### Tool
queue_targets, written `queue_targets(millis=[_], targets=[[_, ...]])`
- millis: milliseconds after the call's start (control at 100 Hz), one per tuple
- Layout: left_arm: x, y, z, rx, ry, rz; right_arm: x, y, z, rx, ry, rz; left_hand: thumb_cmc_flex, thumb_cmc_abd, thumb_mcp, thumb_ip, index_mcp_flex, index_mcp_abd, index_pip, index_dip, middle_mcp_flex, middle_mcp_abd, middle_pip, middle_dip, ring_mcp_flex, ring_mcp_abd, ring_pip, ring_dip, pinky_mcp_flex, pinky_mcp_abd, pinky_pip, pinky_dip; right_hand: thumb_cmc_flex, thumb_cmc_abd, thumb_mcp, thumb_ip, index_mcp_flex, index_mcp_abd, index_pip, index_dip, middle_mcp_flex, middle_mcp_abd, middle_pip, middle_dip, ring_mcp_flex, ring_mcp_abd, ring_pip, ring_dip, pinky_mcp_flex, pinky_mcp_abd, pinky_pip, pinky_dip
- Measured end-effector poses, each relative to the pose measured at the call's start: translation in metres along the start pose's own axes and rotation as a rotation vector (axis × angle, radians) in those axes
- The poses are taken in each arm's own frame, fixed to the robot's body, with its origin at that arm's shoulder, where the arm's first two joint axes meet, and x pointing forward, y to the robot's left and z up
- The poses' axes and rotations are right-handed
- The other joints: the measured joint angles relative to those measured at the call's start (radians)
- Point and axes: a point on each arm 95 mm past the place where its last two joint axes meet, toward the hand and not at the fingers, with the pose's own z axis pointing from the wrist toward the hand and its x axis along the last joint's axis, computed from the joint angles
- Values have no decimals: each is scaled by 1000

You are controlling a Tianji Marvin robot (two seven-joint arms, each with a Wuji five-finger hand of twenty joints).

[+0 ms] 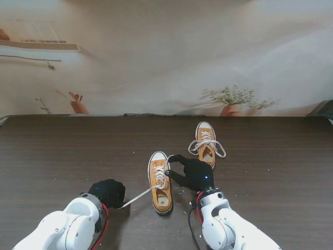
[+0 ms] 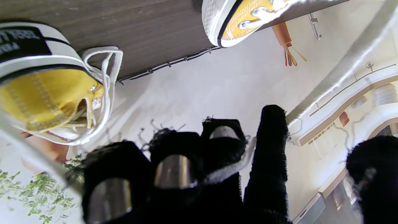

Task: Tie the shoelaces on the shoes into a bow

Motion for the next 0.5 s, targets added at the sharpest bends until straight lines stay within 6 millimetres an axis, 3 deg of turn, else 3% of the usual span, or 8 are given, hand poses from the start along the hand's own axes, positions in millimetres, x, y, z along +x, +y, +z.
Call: queue_targets(millis=[260, 320, 500], targets=[[3, 0, 8, -222, 277, -405, -2, 3, 0, 4, 0, -11, 1, -8, -112, 0, -12, 6, 29, 14, 0, -3, -25, 0, 0, -3, -12, -9, 0, 0, 0, -49, 0, -2, 31, 0, 0, 0, 0, 0, 0, 0, 0, 0, 0, 0, 0, 0, 0, 0, 0, 0], [0, 2, 12, -245, 303, -470, -2, 3, 0, 5, 1, -12, 1, -8, -114, -1, -11, -18, 28, 14, 0, -3, -26, 0, 0, -3, -12, -9, 0, 0, 0, -51, 0, -2, 31, 0, 0, 0, 0, 0, 0, 0, 0, 0, 0, 1, 0, 0, 0, 0, 0, 0], [-6, 17, 29, -274, 312, -609, -2, 3, 0, 11, 4, -15, -6, -8, -136, -8, 4, -16, 14, 14, 0, -3, -37, 0, 0, -1, -17, -20, 0, 0, 0, -73, 0, -2, 31, 0, 0, 0, 0, 0, 0, 0, 0, 0, 0, 1, 0, 0, 0, 0, 0, 1]])
